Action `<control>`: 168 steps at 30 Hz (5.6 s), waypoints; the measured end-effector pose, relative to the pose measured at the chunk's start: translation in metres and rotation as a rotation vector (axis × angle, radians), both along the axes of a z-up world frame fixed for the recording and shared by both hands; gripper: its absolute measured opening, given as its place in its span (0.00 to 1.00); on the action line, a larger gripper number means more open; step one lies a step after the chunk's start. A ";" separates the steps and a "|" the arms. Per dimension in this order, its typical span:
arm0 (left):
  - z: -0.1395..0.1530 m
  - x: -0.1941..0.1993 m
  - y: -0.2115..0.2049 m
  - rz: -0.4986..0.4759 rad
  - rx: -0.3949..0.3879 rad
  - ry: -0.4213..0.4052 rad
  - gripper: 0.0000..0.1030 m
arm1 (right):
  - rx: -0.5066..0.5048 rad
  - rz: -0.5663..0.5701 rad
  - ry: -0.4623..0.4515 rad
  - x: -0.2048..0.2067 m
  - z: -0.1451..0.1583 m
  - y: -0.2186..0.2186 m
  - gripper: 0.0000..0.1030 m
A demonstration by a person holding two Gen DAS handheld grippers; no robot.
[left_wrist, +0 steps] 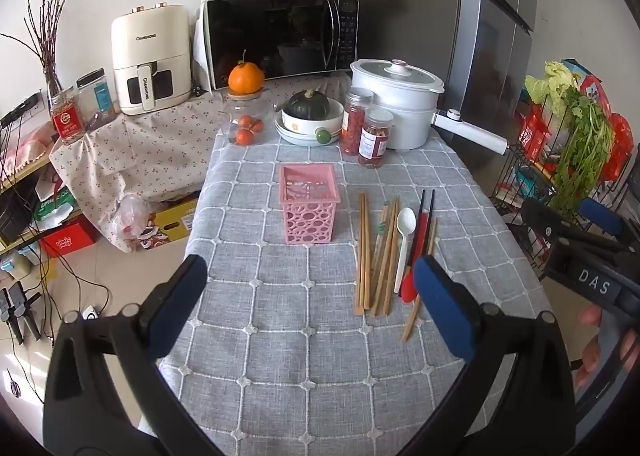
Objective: Organize utensils
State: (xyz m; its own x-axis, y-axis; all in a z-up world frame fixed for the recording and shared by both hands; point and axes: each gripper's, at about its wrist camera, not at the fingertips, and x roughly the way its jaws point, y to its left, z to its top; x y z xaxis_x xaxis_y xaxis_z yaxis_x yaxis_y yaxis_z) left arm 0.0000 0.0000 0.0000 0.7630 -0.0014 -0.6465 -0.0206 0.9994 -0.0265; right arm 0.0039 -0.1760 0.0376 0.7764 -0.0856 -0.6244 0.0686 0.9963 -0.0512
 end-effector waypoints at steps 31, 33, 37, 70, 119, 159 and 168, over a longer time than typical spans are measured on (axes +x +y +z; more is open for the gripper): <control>-0.006 -0.003 0.000 0.002 0.002 0.011 1.00 | 0.008 0.002 0.013 0.001 -0.003 -0.001 1.00; -0.006 -0.003 0.000 0.002 0.005 0.012 0.99 | 0.009 0.003 0.014 0.001 -0.003 -0.001 1.00; -0.006 -0.003 0.000 0.003 0.007 0.011 1.00 | 0.010 0.004 0.015 0.001 -0.004 -0.001 1.00; -0.024 0.084 -0.030 -0.110 0.067 0.216 0.99 | 0.162 -0.007 0.332 0.082 -0.037 -0.044 1.00; -0.057 0.147 -0.066 -0.287 0.023 0.222 0.02 | 0.498 0.010 0.591 0.168 -0.167 -0.107 0.43; 0.009 0.113 0.032 0.075 0.100 -0.438 0.02 | 0.337 0.160 0.344 0.169 -0.102 -0.028 0.06; -0.009 0.129 0.027 0.113 0.134 -0.432 0.02 | 0.318 0.228 0.370 0.180 -0.111 -0.024 0.08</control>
State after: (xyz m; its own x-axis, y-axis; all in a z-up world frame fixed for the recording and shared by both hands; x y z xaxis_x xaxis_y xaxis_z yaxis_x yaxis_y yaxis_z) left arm 0.1295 0.0265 -0.0093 0.9529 0.1588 -0.2585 -0.1448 0.9868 0.0726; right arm 0.1835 -0.1999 -0.0738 0.4768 0.2975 -0.8271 -0.1163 0.9541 0.2761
